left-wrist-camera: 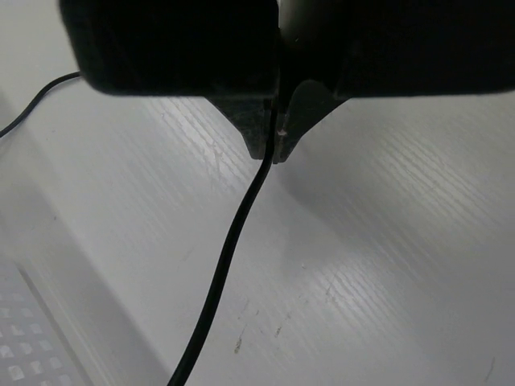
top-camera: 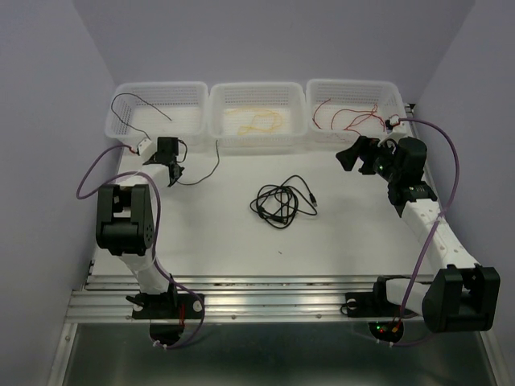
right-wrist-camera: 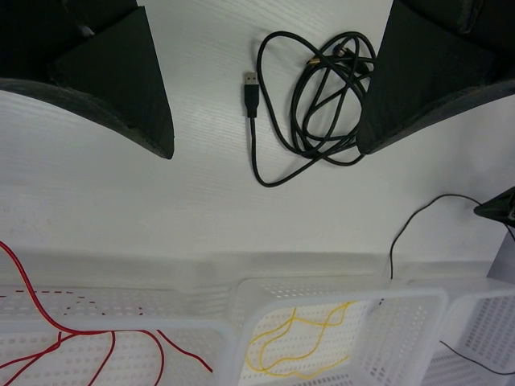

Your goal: Untangle the cables

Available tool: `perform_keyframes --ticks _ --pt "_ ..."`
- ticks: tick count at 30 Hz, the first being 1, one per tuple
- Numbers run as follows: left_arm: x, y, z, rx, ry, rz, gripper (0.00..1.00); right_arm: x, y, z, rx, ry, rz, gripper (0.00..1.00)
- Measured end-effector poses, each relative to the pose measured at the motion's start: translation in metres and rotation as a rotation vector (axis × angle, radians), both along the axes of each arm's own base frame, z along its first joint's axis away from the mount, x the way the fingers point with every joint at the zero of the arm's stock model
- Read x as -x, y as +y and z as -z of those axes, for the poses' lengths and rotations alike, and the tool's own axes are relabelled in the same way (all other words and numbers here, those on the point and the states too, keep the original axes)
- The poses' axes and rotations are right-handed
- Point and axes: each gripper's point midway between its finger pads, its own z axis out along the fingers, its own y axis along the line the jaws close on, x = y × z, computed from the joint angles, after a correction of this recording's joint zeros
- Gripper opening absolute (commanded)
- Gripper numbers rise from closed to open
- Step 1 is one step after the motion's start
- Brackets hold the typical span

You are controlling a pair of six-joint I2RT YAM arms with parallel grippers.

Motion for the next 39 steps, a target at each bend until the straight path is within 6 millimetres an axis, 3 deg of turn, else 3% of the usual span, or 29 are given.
perform_keyframes --ticks 3,6,12,16,19,22,24,26,31,39 --pt "0.008 0.002 -0.011 -0.008 0.01 -0.003 0.0 0.0 0.0 0.0 0.001 0.001 0.002 1.0" --pt "0.012 0.002 -0.05 -0.015 -0.036 0.007 0.0 0.0 -0.001 0.0 0.001 0.001 0.003 1.0" --pt "-0.02 0.007 -0.209 -0.007 -0.354 0.031 0.0 0.0 -0.001 0.001 0.002 0.002 0.008 1.0" --pt "-0.045 0.027 -0.304 -0.01 -0.527 0.019 0.0 -0.001 -0.002 0.001 0.006 0.001 0.013 1.0" --pt "-0.065 0.049 -0.359 -0.032 -0.614 -0.013 0.0 -0.001 -0.003 0.001 0.009 0.0 0.014 1.0" --pt "-0.088 0.071 -0.385 -0.037 -0.651 -0.038 0.0 -0.001 -0.003 0.001 0.012 0.0 0.017 1.0" --pt "-0.103 0.083 -0.396 -0.034 -0.681 -0.051 0.0 -0.002 -0.004 0.003 0.012 0.004 0.019 1.0" --pt "-0.116 0.096 -0.393 -0.025 -0.693 -0.069 0.0 -0.004 -0.004 0.008 0.013 0.02 0.019 1.0" --pt "-0.14 0.115 -0.362 0.022 -0.68 -0.123 0.0 -0.008 -0.005 0.024 0.022 0.063 0.025 1.0" --pt "-0.186 0.126 -0.318 0.077 -0.698 -0.204 0.0 -0.01 -0.007 0.037 0.029 0.1 0.033 1.0"
